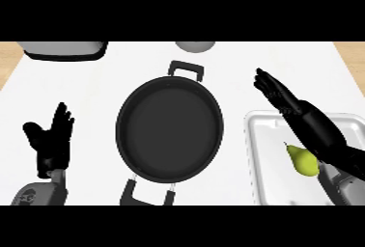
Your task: Pick the pear from the tray and place it in the pot
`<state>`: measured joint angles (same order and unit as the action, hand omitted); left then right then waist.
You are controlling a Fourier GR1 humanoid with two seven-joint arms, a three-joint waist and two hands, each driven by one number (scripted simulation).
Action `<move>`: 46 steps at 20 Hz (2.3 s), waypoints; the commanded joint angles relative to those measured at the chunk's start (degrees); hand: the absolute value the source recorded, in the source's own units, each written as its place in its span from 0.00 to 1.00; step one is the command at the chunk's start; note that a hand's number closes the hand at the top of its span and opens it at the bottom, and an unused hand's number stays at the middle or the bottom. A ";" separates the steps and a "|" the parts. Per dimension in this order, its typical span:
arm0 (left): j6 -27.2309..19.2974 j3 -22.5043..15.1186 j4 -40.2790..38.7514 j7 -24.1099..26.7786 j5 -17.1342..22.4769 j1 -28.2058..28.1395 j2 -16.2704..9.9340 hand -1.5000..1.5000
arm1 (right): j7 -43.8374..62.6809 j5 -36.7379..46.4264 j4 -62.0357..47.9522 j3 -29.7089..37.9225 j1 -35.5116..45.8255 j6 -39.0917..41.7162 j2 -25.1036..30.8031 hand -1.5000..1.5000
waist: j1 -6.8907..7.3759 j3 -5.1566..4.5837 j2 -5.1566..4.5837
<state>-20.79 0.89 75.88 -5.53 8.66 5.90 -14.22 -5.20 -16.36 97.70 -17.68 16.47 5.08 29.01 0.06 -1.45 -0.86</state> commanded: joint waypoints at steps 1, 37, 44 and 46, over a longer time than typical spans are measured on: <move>2.57 1.96 -3.68 -1.42 0.54 4.04 -2.80 0.50 | 2.80 -0.75 -4.59 1.14 -0.43 2.90 1.11 1.00 | -0.22 1.43 0.67; 8.21 -3.35 4.57 -14.73 -9.39 -0.56 -10.25 0.50 | 68.87 2.92 -4.90 -6.30 14.69 30.67 18.30 0.00 | 0.56 1.34 0.91; 10.47 -0.36 3.95 -13.85 -8.04 -1.01 -11.62 0.50 | 69.15 8.03 -8.57 -10.70 12.81 26.38 17.42 0.00 | 0.29 1.39 0.85; 10.84 0.29 2.46 -13.86 -8.72 0.25 -11.76 0.50 | 67.18 7.57 -10.65 -8.51 13.06 28.78 18.18 0.00 | 0.10 1.41 0.83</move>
<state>-11.36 -0.53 80.47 -20.70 -0.47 5.79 -25.44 55.93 -9.95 88.04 -25.87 29.96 31.34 48.49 0.48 -0.07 0.00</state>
